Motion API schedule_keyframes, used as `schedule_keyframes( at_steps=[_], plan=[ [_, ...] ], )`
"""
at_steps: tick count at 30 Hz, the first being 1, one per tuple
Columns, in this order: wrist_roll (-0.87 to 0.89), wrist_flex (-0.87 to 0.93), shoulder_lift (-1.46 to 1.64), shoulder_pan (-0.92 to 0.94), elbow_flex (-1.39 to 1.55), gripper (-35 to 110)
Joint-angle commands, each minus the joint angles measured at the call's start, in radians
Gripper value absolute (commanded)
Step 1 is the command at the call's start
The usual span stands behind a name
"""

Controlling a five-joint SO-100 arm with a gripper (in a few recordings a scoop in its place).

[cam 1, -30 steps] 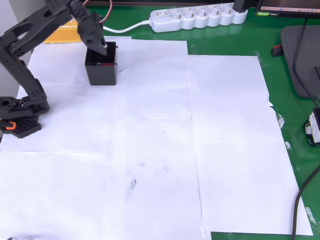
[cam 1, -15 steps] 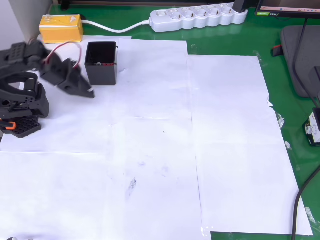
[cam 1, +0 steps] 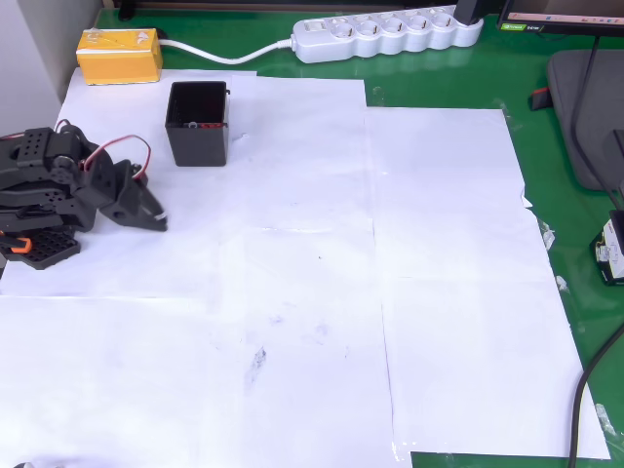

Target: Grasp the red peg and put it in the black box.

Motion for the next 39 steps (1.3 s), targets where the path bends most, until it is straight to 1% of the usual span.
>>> schedule_keyframes(
  at_steps=[1,5,7,10,12,39],
  plan=[
    [-0.006,0.075,-0.060,0.021,-0.083,0],
    [-0.034,0.313,-0.112,0.012,-0.083,0],
    [0.069,0.356,-0.130,-0.003,-0.083,0],
    [0.109,0.360,-0.137,-0.006,-0.083,0],
    [0.167,0.354,-0.137,-0.009,-0.083,0],
    [0.146,0.359,-0.141,-0.011,-0.083,0]
  ],
)
